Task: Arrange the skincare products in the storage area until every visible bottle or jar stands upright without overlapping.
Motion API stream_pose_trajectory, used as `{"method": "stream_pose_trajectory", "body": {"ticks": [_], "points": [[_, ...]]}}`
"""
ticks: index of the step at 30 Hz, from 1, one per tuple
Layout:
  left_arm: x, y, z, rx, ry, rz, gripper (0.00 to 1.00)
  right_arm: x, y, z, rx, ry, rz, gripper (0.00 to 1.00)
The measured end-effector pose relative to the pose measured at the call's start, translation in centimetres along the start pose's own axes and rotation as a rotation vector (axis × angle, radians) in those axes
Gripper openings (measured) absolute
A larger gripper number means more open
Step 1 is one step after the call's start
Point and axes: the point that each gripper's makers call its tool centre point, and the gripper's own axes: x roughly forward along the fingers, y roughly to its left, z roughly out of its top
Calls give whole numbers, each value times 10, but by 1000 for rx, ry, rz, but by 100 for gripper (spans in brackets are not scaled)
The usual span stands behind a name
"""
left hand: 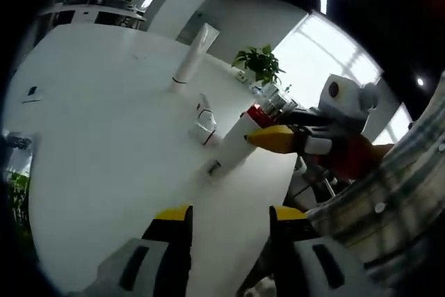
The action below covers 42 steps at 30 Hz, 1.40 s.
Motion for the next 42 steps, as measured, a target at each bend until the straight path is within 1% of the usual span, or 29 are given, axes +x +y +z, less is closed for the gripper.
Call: {"method": "stream_pose_trajectory", "body": {"ticks": [4, 8, 11, 13, 17, 20, 22, 24, 26, 27, 30, 31, 33, 36, 39, 42], "points": [[-2, 2, -1, -8, -1, 7, 45, 0, 1, 3, 24, -9, 3, 34], [0, -1, -5, -16, 3, 5, 45, -2, 2, 12, 34, -19, 10, 39], [6, -2, -8, -14, 20, 4, 45, -4, 3, 16, 33, -27, 18, 43], [9, -4, -4, -27, 10, 7, 45, -7, 1, 17, 33, -29, 22, 45], [15, -8, 0, -29, 7, 7, 45, -10, 0, 14, 41, -27, 30, 46], [18, -7, -2, -25, 20, 18, 45, -12, -1, 9, 44, -9, 35, 47], [22, -5, -4, -50, 29, 20, 45, -15, -2, 6, 43, 4, 45, 47], [26, -5, -3, -68, 27, 18, 45, -19, -5, 3, 49, 8, 50, 48], [32, -5, 1, -92, 30, 27, 44, -25, -8, -4, 67, 22, 58, 48], [34, -7, 5, -104, 28, 36, 44, -28, -9, -8, 87, 39, 63, 48], [37, -16, 17, -107, 19, 31, 44, -30, -10, -9, 163, 34, 81, 48], [38, -20, 20, -101, 23, 27, 44, -29, -12, -8, 169, 33, 81, 48], [38, -22, 22, -93, 35, 30, 44, -28, -12, -6, 172, 31, 87, 48], [38, -22, 21, -87, 61, 48, 44, -24, -3, -4, 166, 32, 127, 49], [35, -23, 23, -90, 63, 66, 44, -20, 5, -4, 147, 39, 161, 49], [36, -24, 24, -90, 57, 80, 44, -16, 7, -6, 126, 31, 180, 49]]}}
